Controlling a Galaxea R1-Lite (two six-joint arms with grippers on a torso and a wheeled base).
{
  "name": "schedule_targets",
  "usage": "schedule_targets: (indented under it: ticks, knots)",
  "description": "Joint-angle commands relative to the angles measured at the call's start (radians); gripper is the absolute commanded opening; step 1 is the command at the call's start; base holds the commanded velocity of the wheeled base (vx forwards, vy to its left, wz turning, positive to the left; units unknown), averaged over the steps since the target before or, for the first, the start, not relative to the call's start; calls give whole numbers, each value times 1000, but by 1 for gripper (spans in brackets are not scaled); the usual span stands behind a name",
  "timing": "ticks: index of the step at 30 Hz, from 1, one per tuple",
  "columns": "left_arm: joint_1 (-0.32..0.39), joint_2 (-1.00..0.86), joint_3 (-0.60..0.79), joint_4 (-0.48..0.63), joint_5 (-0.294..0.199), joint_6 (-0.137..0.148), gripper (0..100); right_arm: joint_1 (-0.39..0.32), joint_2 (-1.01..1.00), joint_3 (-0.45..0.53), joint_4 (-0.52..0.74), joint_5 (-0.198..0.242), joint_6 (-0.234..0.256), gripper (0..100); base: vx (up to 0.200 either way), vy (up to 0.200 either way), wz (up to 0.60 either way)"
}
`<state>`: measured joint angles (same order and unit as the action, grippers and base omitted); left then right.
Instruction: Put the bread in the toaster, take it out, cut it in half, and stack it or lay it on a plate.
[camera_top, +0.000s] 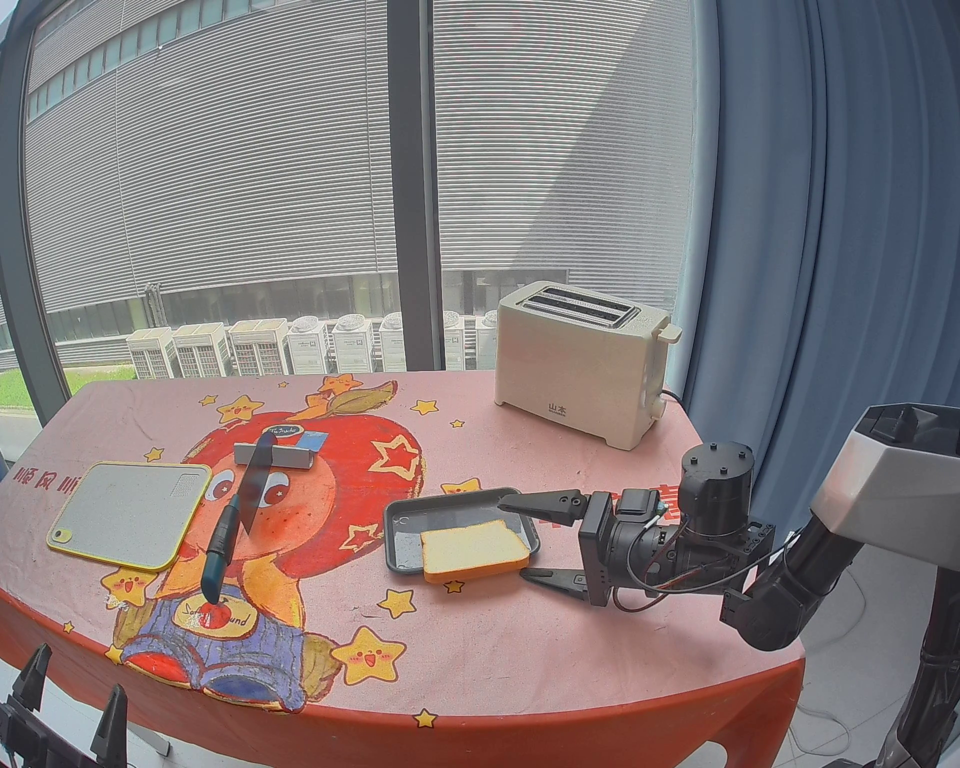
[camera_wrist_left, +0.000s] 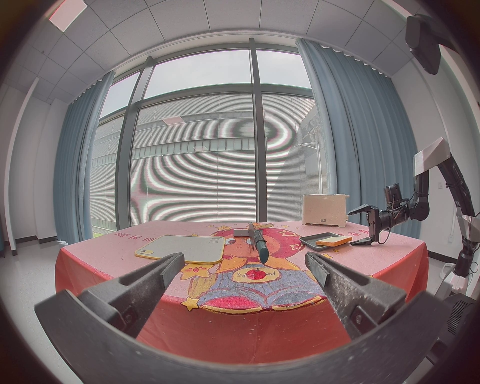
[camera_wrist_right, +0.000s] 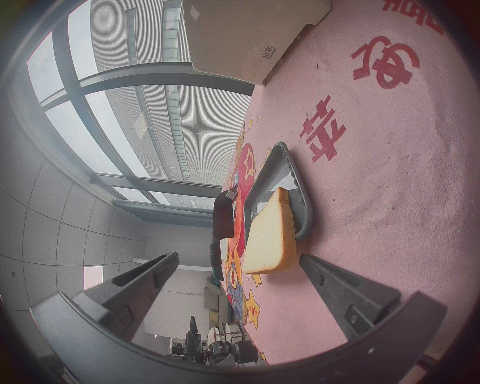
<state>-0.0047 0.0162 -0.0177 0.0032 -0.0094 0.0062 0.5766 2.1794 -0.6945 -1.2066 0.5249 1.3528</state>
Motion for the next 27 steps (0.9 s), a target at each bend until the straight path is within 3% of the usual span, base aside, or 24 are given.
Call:
schedule_targets:
  ticks: [1,27]
  knots:
    - [0,-16,18,0,0,0,100,-3,8,-5,-4,1,0,100,0,0,0]
    - [0,-16,18,0,0,0,100,0,51,-33,-2,1,2,100,0,0,0]
